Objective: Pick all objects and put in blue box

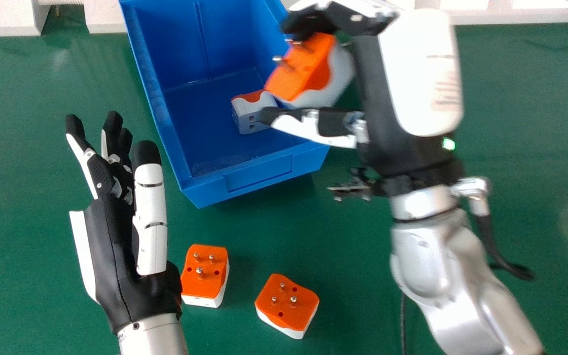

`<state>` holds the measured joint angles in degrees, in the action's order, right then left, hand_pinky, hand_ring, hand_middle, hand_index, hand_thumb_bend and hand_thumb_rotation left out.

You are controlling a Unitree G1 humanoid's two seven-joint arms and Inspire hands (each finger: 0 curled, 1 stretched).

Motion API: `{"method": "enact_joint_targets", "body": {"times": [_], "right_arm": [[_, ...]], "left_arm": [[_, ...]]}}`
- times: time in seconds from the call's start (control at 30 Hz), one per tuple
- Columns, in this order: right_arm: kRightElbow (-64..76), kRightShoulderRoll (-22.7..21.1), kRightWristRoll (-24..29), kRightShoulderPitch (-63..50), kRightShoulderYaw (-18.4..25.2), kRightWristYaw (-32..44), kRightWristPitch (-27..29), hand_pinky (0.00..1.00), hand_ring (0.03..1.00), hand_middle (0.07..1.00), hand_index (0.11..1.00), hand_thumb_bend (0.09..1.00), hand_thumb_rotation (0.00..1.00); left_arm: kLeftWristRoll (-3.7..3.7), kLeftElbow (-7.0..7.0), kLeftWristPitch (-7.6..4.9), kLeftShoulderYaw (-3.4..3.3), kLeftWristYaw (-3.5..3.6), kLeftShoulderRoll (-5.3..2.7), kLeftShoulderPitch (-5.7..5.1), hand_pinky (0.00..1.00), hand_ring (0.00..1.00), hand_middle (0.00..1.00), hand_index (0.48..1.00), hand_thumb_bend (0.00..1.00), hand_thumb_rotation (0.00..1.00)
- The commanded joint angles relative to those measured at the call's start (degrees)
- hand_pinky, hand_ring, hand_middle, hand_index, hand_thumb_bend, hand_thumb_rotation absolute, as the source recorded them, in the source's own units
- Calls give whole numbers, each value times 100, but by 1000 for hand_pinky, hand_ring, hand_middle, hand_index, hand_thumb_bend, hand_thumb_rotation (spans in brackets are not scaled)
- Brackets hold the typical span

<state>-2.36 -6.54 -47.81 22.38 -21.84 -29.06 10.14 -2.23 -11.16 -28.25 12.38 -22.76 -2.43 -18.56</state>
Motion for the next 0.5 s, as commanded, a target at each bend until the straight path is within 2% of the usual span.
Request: {"method": "enact_joint_targets", "body": {"times": [0.0, 0.2, 0.37, 0.43, 0.47], "right_arm": [[-593, 157, 17, 560, -111, -146, 254, 317, 432, 499, 529, 496, 0], [-2769, 466, -99, 1728, -414, -408, 314, 335, 448, 477, 538, 496, 0], [-4121, 543, -45, 2314, -598, -656, 594, 359, 454, 481, 525, 498, 0], [-4302, 518, -55, 2371, -658, -637, 634, 367, 457, 484, 526, 499, 0], [-4271, 481, -73, 2349, -690, -547, 614, 357, 468, 520, 522, 495, 0]], "left_arm": [[75, -65, -109, 34, -11, -533, 49, 959, 979, 975, 958, 567, 729], [171, -78, -76, 14, -39, -512, 40, 968, 984, 984, 971, 551, 766], [195, -94, -68, 29, -67, -526, -1, 968, 982, 985, 977, 543, 778], [183, -114, -66, 26, -59, -515, -13, 965, 980, 984, 978, 534, 781], [174, -128, -60, 25, -56, -511, -23, 965, 979, 984, 980, 535, 782]]}}
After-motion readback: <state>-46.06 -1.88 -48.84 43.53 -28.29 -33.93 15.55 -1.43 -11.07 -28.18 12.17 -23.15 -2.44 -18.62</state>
